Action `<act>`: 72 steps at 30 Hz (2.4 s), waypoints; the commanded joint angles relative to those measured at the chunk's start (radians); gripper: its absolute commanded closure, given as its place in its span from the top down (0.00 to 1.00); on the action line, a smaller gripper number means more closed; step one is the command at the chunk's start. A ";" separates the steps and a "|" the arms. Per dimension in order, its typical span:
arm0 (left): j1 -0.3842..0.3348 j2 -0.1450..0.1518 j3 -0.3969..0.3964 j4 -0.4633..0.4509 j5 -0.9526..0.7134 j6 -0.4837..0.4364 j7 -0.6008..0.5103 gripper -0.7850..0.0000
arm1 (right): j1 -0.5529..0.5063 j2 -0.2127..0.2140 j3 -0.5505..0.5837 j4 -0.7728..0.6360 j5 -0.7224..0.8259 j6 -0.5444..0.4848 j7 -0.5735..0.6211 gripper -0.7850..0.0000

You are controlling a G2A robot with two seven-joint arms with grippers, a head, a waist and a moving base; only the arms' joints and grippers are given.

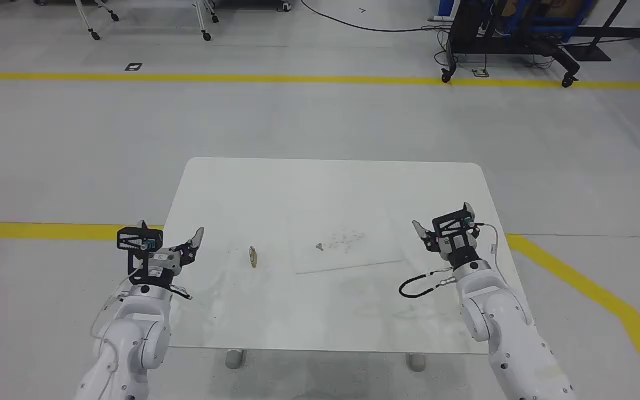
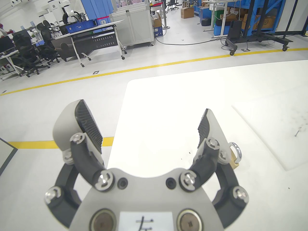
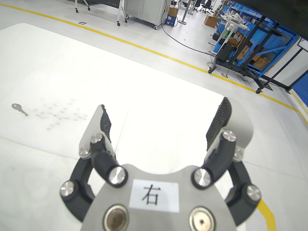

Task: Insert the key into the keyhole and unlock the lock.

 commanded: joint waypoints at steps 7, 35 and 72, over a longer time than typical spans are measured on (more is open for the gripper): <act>0.000 0.000 0.000 0.000 0.000 0.000 0.000 1.00 | 0.031 -0.001 -0.038 0.021 -0.012 -0.082 -0.002 1.00; 0.000 0.000 0.000 0.000 0.000 0.000 0.000 1.00 | 0.680 -0.097 -0.542 0.627 -0.059 -0.768 -0.040 1.00; 0.000 0.000 0.000 0.000 0.000 0.000 0.000 1.00 | 1.008 -0.286 -0.851 1.135 -0.041 -0.911 -0.058 0.00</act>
